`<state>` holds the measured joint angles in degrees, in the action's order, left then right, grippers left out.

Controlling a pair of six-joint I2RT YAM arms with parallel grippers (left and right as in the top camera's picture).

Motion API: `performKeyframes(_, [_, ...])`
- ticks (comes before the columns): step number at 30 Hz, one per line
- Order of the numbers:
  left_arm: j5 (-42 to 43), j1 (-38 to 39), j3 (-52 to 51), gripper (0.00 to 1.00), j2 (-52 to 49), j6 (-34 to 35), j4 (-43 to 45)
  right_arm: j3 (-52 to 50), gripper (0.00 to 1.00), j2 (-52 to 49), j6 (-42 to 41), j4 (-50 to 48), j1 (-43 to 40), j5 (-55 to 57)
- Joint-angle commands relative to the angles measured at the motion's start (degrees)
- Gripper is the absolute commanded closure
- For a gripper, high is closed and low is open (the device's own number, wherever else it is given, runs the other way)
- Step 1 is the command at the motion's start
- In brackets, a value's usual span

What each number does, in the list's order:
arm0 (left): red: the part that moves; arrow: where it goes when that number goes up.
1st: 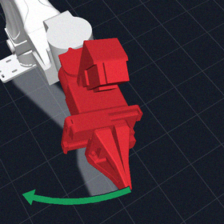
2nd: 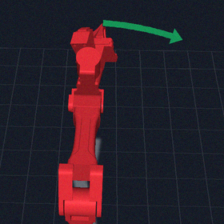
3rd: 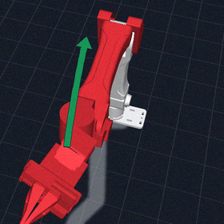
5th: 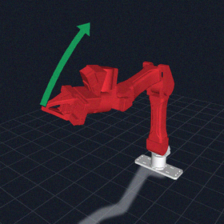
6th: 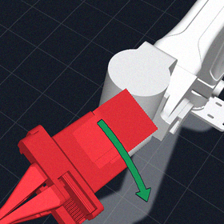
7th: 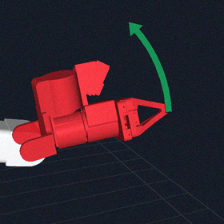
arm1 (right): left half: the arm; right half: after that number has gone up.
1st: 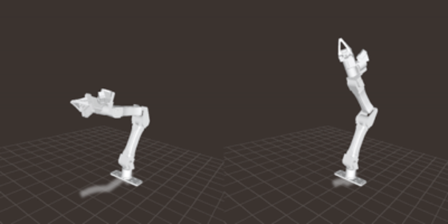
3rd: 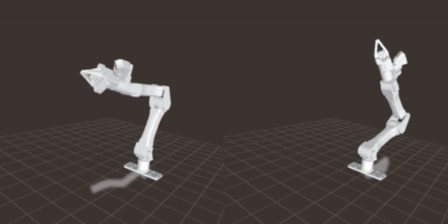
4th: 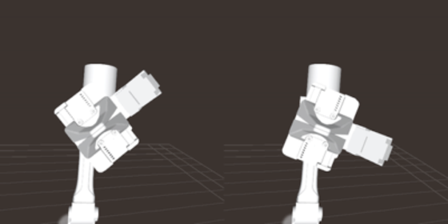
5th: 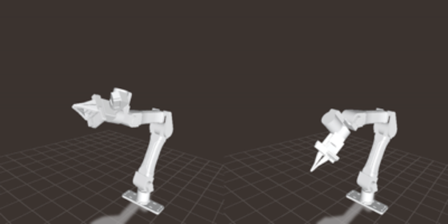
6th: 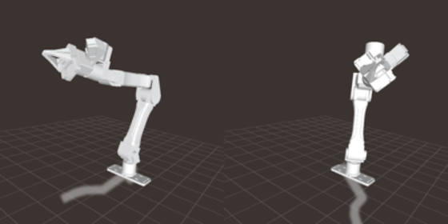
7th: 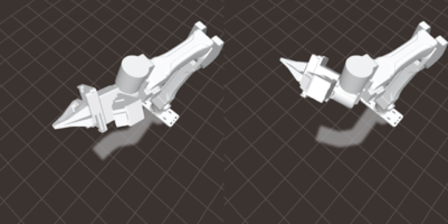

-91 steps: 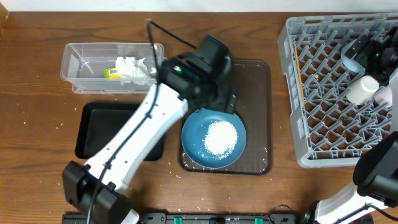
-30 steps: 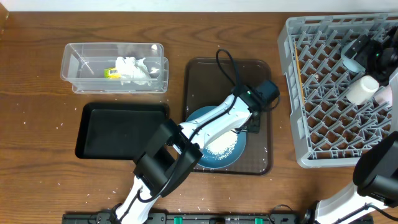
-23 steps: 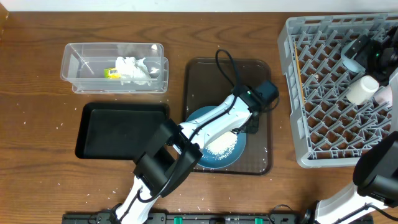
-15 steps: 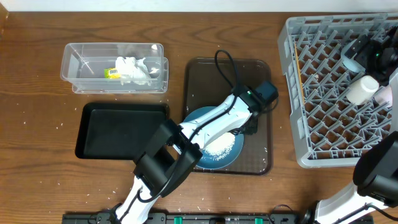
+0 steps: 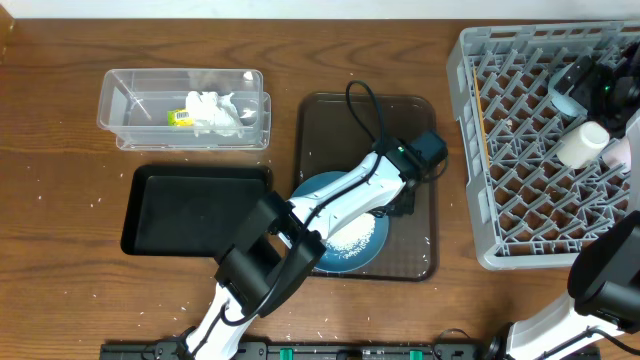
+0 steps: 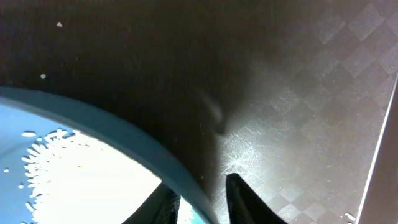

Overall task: Sort waste into correct bins and load items into the dishwasher rack
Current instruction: 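Grip the blue plate rim with the left gripper, then tilt the blue plate up with the left gripper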

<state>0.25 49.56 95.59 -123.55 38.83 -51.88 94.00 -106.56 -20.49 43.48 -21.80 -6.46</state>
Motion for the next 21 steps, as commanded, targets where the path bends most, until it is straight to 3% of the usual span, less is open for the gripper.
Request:
performKeyframes(1, [-0.1,0.0,0.8,0.75,-0.4,-0.2,-0.3,0.0,0.01,1.6,-0.7,0.0,0.0,0.1])
performKeyframes(8, [0.0,0.0,1.1,0.9,-0.1,-0.6,-0.5,0.0,0.01,1.6,-0.7,0.0,0.0,0.1])
performKeyframes(21, [-0.1,0.1,1.1,0.94,3.7,-3.3,-0.8,0.0,0.01,1.6,-0.7,0.0,0.0,0.0])
